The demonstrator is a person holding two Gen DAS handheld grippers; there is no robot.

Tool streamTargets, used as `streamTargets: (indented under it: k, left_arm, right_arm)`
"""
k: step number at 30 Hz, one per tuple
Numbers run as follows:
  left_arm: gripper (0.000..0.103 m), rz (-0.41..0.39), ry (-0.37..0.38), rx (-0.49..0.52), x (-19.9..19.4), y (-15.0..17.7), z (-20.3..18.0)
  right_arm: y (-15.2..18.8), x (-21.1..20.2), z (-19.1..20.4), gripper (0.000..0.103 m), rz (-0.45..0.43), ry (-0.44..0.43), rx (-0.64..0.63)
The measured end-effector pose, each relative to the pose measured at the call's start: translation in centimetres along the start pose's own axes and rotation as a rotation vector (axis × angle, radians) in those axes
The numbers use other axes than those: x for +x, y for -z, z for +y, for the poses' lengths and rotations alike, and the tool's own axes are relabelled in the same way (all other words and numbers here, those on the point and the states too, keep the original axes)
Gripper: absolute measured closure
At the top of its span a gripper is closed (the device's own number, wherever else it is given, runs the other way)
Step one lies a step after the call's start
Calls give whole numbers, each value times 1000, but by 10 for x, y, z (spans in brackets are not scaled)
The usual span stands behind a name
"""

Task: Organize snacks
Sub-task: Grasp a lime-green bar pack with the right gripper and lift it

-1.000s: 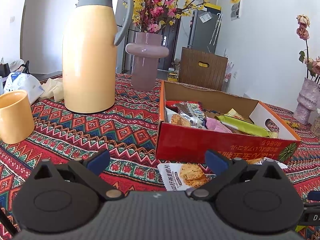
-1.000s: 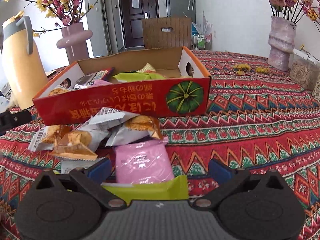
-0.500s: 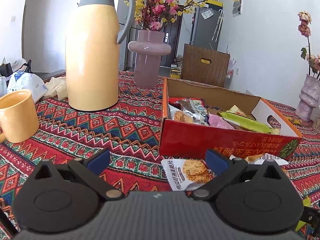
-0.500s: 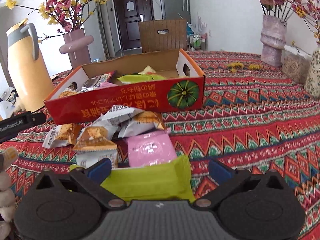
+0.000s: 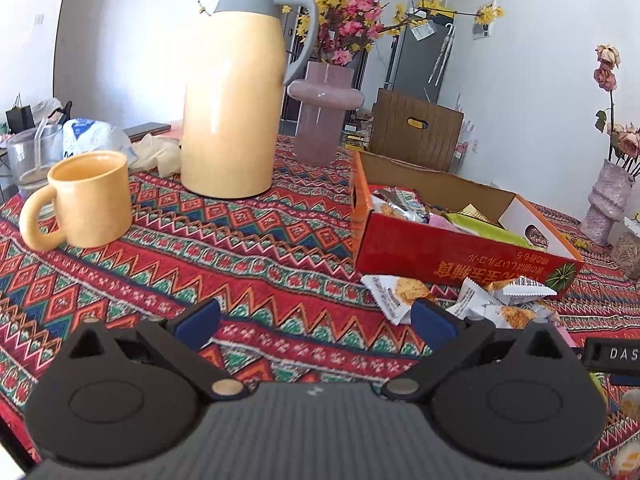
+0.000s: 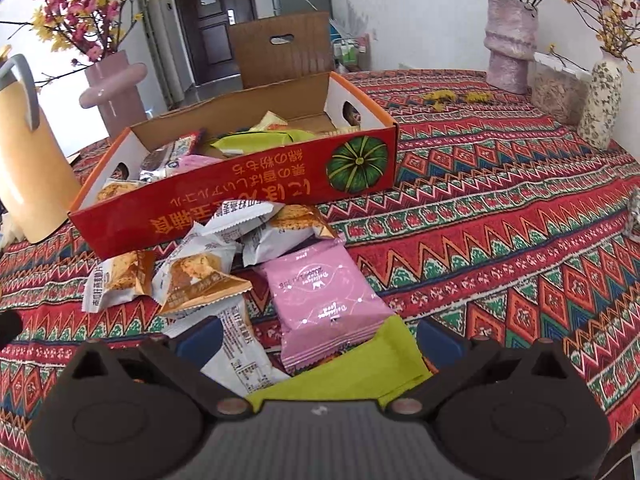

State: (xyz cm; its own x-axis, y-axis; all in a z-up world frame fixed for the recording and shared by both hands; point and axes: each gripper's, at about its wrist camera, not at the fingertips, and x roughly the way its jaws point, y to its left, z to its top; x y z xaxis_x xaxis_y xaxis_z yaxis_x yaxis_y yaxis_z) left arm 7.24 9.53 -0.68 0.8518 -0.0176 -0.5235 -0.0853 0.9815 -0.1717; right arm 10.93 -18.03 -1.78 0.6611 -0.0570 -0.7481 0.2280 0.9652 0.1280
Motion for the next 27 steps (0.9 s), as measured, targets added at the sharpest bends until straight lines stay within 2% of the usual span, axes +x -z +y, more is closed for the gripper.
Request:
streamTargets:
  k: [5, 9, 13, 16, 19, 22, 27]
  left_arm:
    - [0, 2, 15, -21, -5, 3, 11]
    - [0, 3, 15, -30, -9, 6, 18]
    - [0, 9, 11, -36, -11, 9, 21]
    - [0, 15, 7, -37, -11, 10, 22]
    - [0, 18, 5, -32, -11, 10, 19]
    - [0, 18, 4, -22, -12, 10, 15]
    - [0, 22, -7, -8, -12, 11, 7]
  right_arm:
    - [2, 10, 4, 0, 52, 22, 40]
    - [1, 17, 5, 0, 50, 45, 51]
    - [3, 27, 5, 0, 85, 68, 40]
    - [8, 24, 4, 1, 75, 57, 20]
    - [14, 19, 5, 6, 49, 39, -24]
    - [18, 12, 3, 18, 24, -4, -55]
    - [21, 2, 1, 69, 10, -84, -106]
